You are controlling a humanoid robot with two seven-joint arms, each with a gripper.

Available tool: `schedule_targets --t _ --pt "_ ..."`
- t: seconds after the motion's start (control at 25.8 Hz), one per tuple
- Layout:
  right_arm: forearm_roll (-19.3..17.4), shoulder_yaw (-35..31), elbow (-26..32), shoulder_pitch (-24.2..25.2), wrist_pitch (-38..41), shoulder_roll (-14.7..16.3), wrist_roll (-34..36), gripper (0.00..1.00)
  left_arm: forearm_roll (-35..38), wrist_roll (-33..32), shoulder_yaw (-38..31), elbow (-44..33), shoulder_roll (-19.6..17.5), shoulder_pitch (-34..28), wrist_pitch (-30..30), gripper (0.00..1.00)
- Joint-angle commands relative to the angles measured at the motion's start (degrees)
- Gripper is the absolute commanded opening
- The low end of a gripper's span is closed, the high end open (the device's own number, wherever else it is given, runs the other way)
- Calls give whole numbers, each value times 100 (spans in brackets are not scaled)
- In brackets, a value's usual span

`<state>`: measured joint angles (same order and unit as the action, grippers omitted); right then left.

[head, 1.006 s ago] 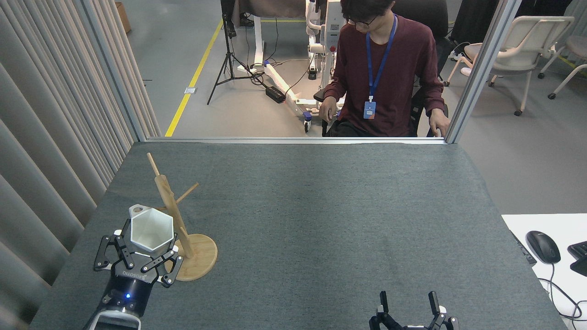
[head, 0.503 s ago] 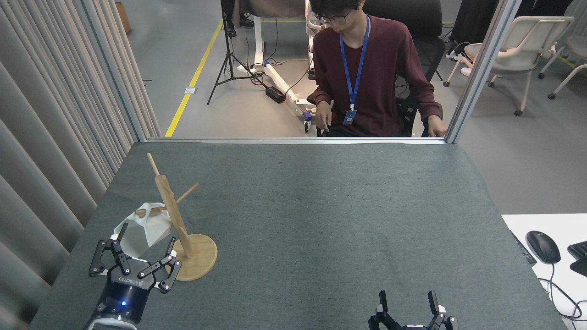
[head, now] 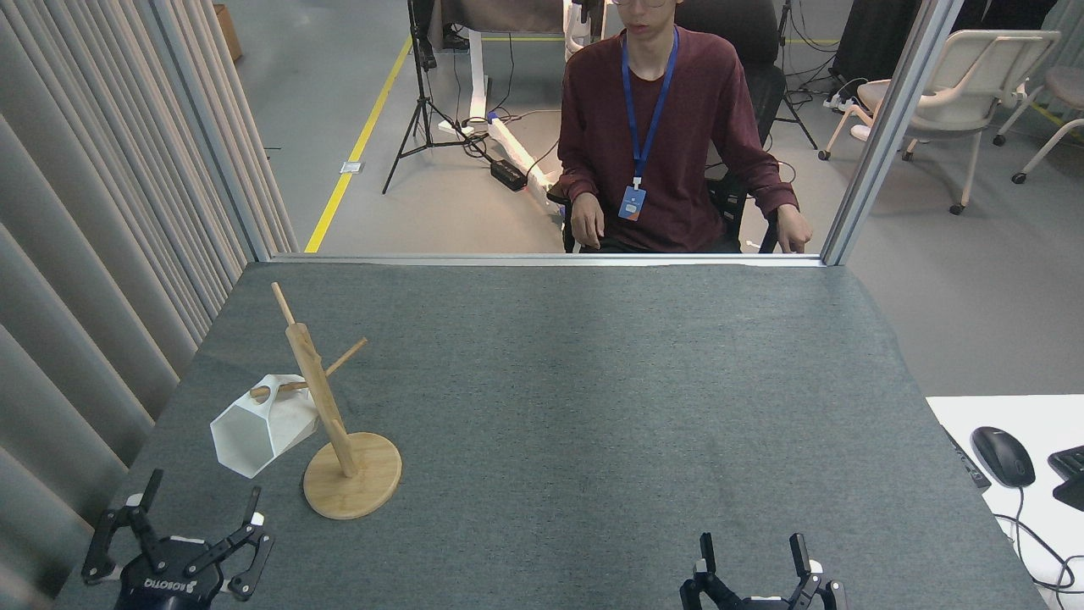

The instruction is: Hang cup on storage rack

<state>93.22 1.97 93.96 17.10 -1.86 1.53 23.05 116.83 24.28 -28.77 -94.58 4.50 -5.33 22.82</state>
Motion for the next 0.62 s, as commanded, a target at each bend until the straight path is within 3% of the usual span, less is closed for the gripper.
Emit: schedule_targets --t 0.0,0.15,0.31,0.58 --pt "4 5 9 31 1 6 -3 99 -592 -2 -41 -87 -98 -389 240 100" --pt "39 14 9 127 -8 49 -20 99 -741 -20 434 220 -134 -556 381 100" --pt "250 14 17 268 -43 102 -20 99 -1233 -257 979 317 -195 -697 416 100" --pt "250 -48 105 523 -60 243 -29 99 -2393 -406 1489 589 -239 -820 82 100"
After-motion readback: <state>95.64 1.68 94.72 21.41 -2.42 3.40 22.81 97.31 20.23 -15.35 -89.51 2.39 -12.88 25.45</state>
